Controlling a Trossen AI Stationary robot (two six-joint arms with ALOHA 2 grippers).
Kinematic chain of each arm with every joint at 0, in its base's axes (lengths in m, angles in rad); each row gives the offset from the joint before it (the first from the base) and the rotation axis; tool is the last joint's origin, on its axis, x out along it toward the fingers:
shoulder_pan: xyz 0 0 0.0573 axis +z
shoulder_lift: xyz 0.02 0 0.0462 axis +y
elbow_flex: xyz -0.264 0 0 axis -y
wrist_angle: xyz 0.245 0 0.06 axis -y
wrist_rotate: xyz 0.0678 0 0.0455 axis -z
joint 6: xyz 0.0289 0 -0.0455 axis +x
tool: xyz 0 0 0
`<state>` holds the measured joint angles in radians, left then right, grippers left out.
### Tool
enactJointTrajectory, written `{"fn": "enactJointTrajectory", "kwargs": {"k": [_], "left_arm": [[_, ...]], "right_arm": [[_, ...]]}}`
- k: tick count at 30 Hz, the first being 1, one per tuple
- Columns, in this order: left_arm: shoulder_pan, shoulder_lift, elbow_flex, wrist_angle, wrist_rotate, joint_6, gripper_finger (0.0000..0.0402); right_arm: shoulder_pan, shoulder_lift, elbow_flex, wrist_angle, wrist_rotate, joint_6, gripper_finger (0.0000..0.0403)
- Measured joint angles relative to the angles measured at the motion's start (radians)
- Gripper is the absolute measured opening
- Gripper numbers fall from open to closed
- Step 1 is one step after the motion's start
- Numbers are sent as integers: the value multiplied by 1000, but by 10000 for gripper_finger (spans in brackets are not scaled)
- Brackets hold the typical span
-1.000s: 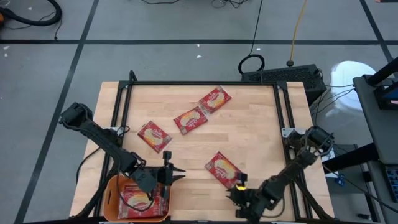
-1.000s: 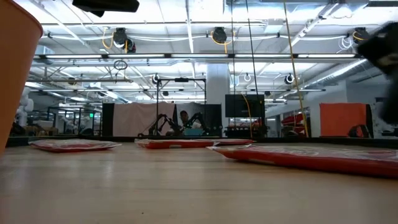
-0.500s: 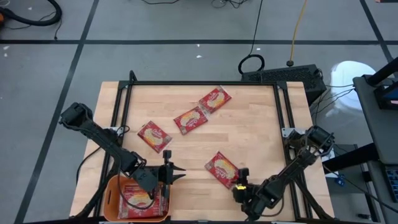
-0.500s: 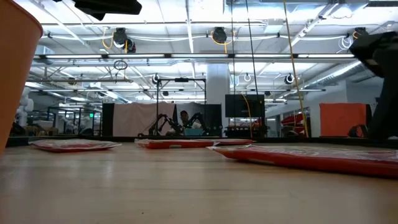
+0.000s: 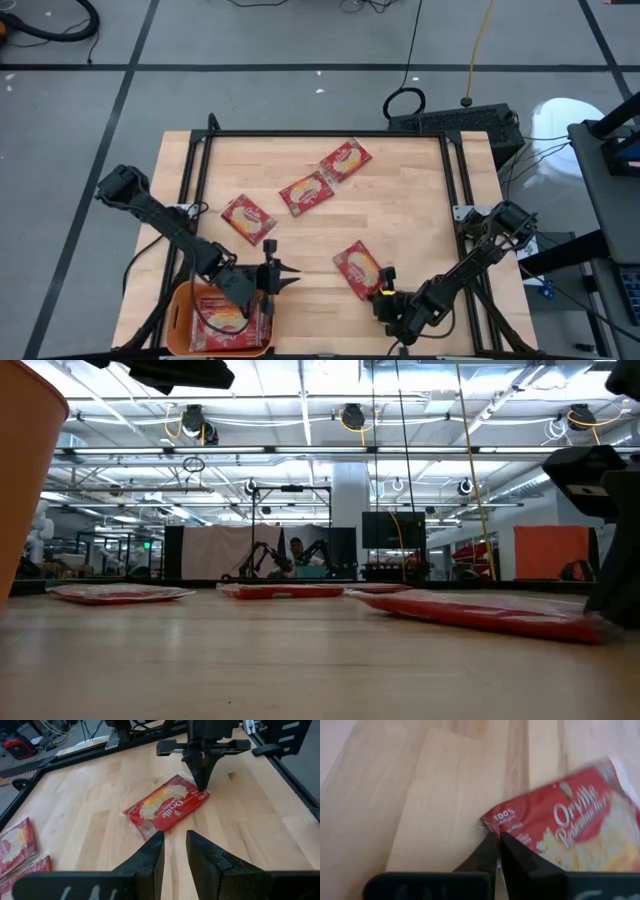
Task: Sort popcorn bags into baskets
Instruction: Put the popcorn bag into the orange bin
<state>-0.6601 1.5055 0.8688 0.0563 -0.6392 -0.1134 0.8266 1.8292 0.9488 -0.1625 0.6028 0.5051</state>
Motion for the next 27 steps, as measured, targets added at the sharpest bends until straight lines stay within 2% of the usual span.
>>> {"fn": "enactJointTrajectory", "kwargs": {"k": [10,14,18,22,27], "left_arm": [[30,0,0,0,0,7,88],[32,0,0,-3,11,44,88],[19,0,0,-9,10,47,88],[8,0,0,-7,8,62,88],[12,0,0,-8,3,68,88]], "right_arm": [[-54,-1,-2,256,130,-158,1],[-84,-2,-2,321,122,-190,0],[-78,-3,-1,330,9,-187,6],[-52,-3,3,278,-47,-126,39],[-32,-3,9,156,-54,-44,110]]}}
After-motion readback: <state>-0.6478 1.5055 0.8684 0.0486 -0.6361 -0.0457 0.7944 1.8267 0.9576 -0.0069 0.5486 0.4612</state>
